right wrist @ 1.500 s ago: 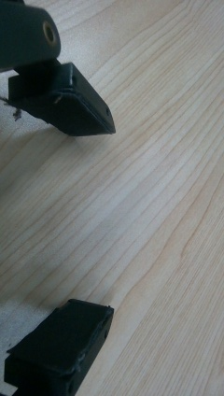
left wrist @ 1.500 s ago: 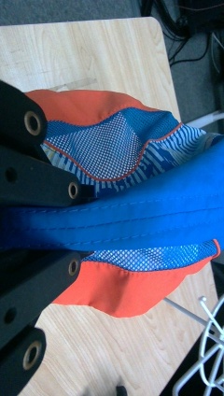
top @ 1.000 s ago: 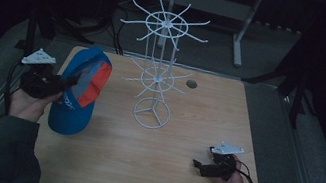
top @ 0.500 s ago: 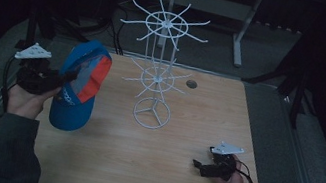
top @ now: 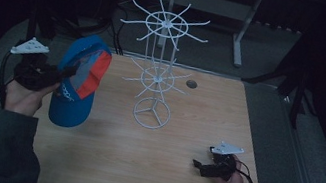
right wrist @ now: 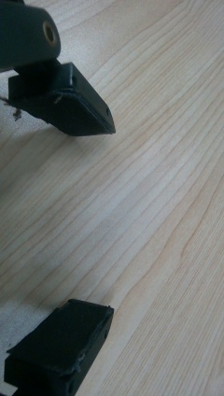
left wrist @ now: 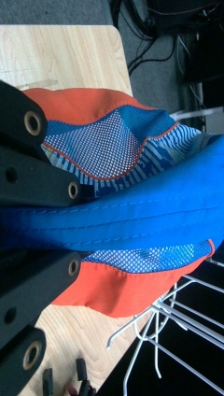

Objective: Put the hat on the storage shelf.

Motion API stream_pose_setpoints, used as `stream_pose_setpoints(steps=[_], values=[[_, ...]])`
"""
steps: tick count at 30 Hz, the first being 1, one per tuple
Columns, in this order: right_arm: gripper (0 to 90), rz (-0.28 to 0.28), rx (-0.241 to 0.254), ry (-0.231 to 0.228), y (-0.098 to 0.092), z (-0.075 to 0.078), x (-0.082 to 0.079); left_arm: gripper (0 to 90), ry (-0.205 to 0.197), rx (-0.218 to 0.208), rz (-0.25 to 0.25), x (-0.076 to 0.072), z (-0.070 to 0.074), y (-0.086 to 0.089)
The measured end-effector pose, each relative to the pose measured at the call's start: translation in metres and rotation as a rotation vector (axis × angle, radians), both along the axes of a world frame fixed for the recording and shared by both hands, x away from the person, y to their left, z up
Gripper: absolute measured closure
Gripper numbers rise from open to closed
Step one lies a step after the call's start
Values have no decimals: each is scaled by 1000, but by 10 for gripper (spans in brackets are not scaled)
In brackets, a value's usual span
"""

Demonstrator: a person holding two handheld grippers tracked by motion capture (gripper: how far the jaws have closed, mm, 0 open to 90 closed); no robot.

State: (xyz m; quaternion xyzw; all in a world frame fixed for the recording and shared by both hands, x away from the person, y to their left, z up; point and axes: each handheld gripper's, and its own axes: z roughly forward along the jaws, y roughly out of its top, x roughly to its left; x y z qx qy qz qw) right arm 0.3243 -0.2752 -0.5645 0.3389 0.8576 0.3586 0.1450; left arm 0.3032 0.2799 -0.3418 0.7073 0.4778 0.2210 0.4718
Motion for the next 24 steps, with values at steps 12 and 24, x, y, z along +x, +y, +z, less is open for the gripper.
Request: stream_pose_setpoints(steps=[12, 24], values=[[107, 0, 0, 0, 0, 0, 0, 883, -25, -34, -3, 1, 10, 1], [107, 0, 0, 0, 0, 0, 0, 883, -48, -64, -4, 2, 20, 2]])
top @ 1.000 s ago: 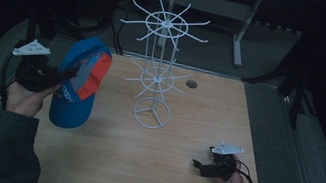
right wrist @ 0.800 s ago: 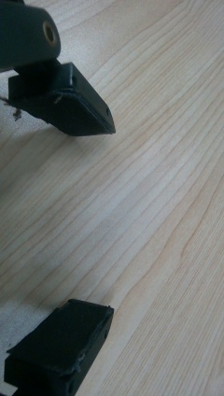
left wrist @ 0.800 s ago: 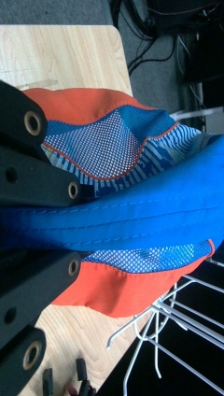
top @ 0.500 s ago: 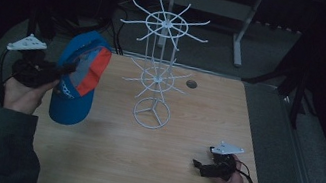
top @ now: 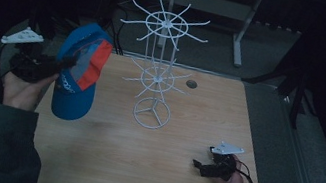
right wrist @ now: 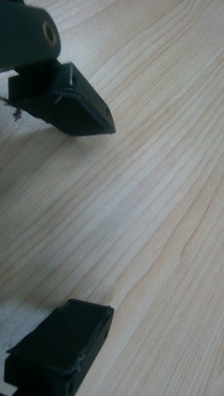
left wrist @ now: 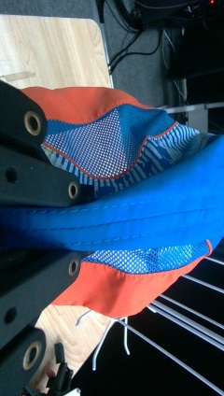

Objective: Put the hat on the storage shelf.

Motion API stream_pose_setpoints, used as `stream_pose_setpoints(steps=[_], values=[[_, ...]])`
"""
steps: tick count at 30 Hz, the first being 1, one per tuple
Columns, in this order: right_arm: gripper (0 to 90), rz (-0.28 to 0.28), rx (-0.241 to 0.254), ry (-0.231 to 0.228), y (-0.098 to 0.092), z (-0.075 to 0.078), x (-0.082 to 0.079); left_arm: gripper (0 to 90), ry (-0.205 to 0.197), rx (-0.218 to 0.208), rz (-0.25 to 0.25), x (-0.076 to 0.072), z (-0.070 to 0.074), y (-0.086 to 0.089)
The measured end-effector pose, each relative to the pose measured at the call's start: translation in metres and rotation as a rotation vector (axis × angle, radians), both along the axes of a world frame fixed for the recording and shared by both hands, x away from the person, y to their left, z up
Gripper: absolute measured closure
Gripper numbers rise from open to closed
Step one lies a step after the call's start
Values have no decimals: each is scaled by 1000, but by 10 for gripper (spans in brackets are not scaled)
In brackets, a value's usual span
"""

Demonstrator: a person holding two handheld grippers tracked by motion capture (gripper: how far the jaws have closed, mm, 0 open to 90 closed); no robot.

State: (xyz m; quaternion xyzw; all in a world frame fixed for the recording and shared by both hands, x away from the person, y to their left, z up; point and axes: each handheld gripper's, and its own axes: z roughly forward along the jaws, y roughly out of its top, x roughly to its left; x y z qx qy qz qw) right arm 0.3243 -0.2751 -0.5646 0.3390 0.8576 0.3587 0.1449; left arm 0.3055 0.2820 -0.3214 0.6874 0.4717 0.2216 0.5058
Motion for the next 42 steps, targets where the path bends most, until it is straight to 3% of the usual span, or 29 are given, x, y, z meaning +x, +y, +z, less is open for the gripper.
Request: stream_pose_setpoints(steps=[13, 42], values=[[107, 1, 0, -2, 0, 0, 0, 884, -11, -22, -11, 1, 8, 1], [107, 2, -2, -2, 0, 0, 0, 883, -40, -16, -12, 1, 26, -1]])
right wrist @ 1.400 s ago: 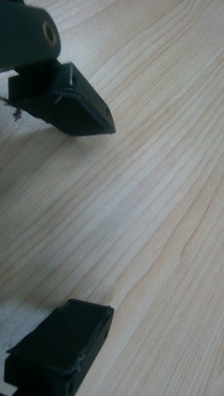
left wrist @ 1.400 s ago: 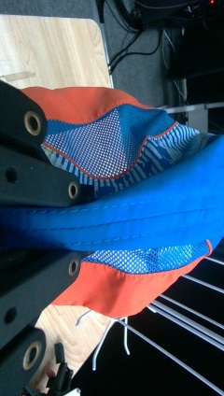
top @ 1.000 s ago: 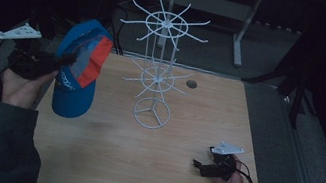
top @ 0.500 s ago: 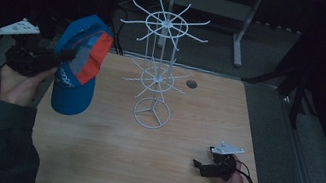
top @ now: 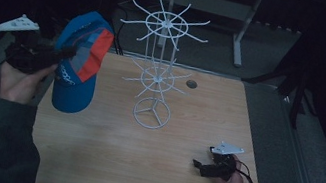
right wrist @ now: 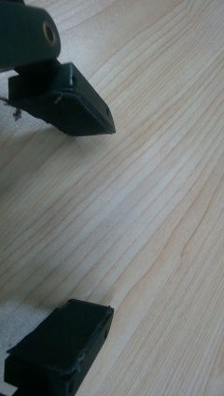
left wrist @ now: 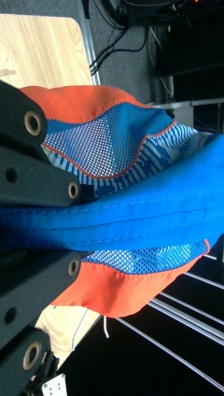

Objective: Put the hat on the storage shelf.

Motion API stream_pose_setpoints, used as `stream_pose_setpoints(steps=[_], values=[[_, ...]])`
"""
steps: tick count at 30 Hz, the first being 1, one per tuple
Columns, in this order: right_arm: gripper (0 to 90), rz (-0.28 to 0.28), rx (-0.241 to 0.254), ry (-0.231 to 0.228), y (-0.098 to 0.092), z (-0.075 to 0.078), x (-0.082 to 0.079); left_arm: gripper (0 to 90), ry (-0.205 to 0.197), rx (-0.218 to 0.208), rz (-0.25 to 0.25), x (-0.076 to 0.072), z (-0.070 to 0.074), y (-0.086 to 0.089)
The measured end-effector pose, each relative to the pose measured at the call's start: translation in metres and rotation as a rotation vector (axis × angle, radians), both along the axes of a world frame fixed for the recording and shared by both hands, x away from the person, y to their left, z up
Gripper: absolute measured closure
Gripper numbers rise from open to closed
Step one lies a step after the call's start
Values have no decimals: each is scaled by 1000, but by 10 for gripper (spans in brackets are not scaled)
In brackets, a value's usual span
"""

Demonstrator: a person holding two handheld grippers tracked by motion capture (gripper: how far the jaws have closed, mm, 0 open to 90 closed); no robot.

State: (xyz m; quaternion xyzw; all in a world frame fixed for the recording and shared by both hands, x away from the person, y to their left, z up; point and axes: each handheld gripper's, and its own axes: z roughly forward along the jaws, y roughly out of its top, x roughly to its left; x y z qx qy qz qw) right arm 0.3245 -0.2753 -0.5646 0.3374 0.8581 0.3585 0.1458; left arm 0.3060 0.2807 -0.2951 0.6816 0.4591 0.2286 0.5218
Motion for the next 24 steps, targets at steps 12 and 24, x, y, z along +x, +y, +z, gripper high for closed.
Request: stream_pose_setpoints(steps=[12, 24], values=[[107, 0, 0, 0, 0, 0, 0, 883, -12, -8, 4, 1, 6, 0], [107, -1, 1, 0, 0, 0, 0, 883, -32, -18, -1, 0, 14, 0]])
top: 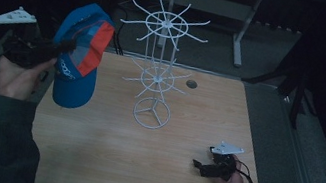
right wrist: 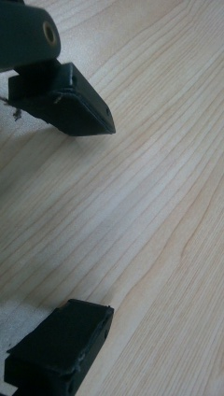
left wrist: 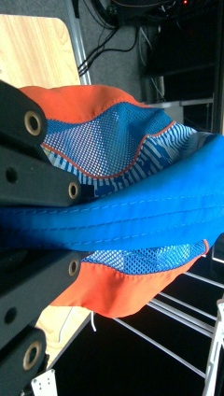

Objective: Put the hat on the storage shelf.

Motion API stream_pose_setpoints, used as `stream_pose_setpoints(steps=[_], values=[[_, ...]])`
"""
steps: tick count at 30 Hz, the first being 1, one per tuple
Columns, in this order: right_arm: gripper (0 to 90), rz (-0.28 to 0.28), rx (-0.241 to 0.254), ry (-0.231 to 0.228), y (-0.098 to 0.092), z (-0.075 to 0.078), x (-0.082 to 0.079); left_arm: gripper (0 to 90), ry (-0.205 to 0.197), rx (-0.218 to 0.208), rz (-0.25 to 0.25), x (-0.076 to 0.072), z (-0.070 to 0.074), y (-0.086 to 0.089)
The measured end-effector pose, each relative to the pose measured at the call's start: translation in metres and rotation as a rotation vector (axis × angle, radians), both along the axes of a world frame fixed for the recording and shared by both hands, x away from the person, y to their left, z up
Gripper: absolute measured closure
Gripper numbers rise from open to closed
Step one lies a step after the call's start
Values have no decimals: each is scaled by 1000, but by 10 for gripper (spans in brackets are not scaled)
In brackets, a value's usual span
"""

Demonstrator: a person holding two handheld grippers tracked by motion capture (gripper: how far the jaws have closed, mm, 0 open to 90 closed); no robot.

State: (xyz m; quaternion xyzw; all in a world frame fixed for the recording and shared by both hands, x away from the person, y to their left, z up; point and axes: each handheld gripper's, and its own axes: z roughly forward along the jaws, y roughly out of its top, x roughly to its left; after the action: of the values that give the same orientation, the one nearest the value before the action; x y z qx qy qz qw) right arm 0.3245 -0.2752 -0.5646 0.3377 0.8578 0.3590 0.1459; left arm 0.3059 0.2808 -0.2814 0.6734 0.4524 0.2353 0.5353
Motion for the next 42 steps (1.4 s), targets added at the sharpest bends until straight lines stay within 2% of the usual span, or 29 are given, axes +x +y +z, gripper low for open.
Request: stream_pose_setpoints(steps=[10, 26, 38, 42], values=[[108, -2, 0, 0, 0, 0, 0, 883, -15, -51, -16, 0, 2, 2], [107, -3, 2, 0, 0, 0, 0, 883, -61, -132, -29, -3, 5, 2], [107, -5, 1, 1, 0, 0, -1, 882, -91, -156, -73, -7, 9, 0], [107, -5, 1, 1, 0, 0, -1, 882, -106, -143, -101, -8, 11, -3]])
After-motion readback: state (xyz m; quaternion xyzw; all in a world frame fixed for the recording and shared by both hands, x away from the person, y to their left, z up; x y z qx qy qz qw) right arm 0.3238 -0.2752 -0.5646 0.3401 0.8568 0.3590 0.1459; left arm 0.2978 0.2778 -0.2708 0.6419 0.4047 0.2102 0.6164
